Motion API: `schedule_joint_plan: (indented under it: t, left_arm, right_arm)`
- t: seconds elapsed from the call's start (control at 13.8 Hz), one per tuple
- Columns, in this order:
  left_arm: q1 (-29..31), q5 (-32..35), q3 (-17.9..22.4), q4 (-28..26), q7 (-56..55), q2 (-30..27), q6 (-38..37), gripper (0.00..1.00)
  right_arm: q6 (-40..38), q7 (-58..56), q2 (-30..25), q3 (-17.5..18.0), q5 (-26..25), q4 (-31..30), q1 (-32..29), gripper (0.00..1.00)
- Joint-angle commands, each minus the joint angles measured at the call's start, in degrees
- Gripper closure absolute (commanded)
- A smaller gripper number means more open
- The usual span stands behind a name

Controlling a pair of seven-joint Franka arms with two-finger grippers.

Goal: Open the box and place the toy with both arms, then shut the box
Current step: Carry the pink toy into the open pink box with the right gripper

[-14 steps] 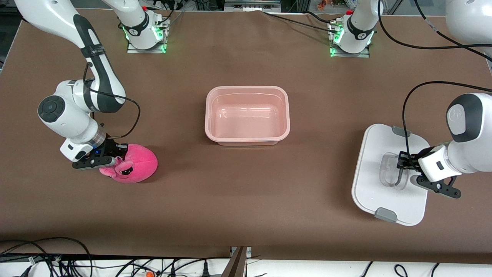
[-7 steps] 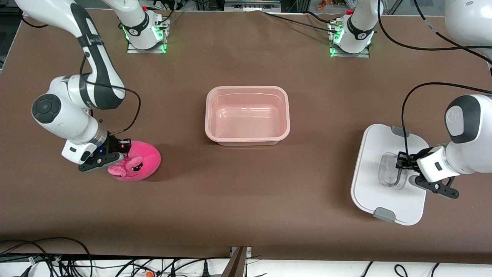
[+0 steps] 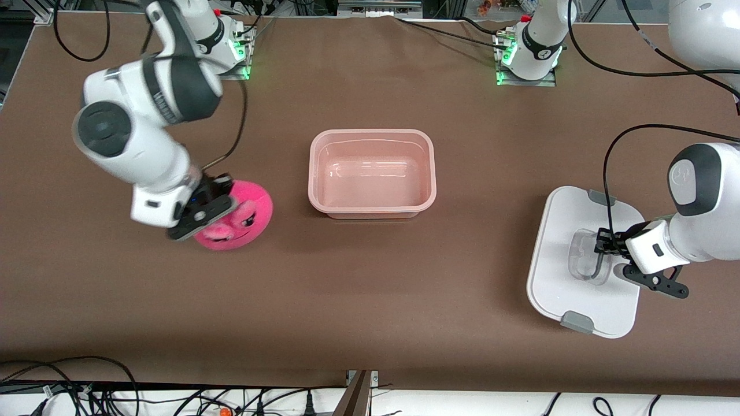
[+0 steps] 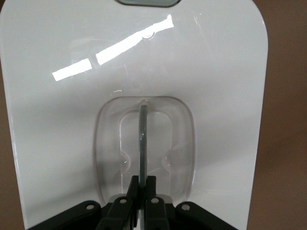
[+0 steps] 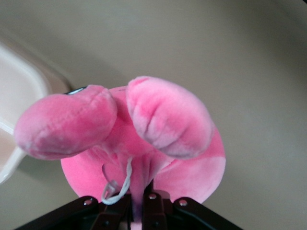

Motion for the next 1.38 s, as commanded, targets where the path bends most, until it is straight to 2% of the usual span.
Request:
schedule_joint_plan:
  t: [0.0, 0.15, 0.29, 0.44, 0.73, 0.94, 1.31]
  left_arm:
    - [-0.1, -0.3, 0.0, 0.1, 1.0, 0.0, 0.3, 1.00]
    - [-0.1, -0.3, 0.0, 0.1, 0.9, 0.0, 0.3, 1.00]
    - [0.2, -0.3, 0.0, 0.1, 1.1, 0.2, 0.4, 1.00]
    - [0.0, -0.2, 0.0, 0.1, 1.5, 0.4, 0.3, 1.00]
    - [0.0, -0.3, 0.0, 0.1, 1.8, 0.5, 0.3, 1.00]
    - [-0.4, -0.3, 0.0, 0.1, 1.7, 0.6, 0.4, 1.00]
    - [-0.4, -0.3, 0.0, 0.1, 1.7, 0.6, 0.4, 1.00]
  right_arm:
    - [-8.8, -0.9, 2.5, -0.7, -4.4, 7.8, 8.3, 1.00]
    - [-12.4, -0.4, 3.0, -0.8, -5.0, 9.1, 14.4, 1.00]
    - [-12.9, -0.6, 3.3, -0.8, -8.4, 9.4, 18.8, 1.00]
    - [-12.9, -0.8, 4.5, -0.8, -9.7, 10.3, 22.4, 1.00]
    - [-13.3, -1.7, 10.6, -0.8, -10.7, 16.2, 28.4, 1.00]
    - [-14.0, -2.2, 16.4, -0.8, -11.8, 22.9, 29.9, 1.00]
    - [-14.7, -3.3, 19.5, -0.8, -15.9, 23.0, 31.9, 1.00]
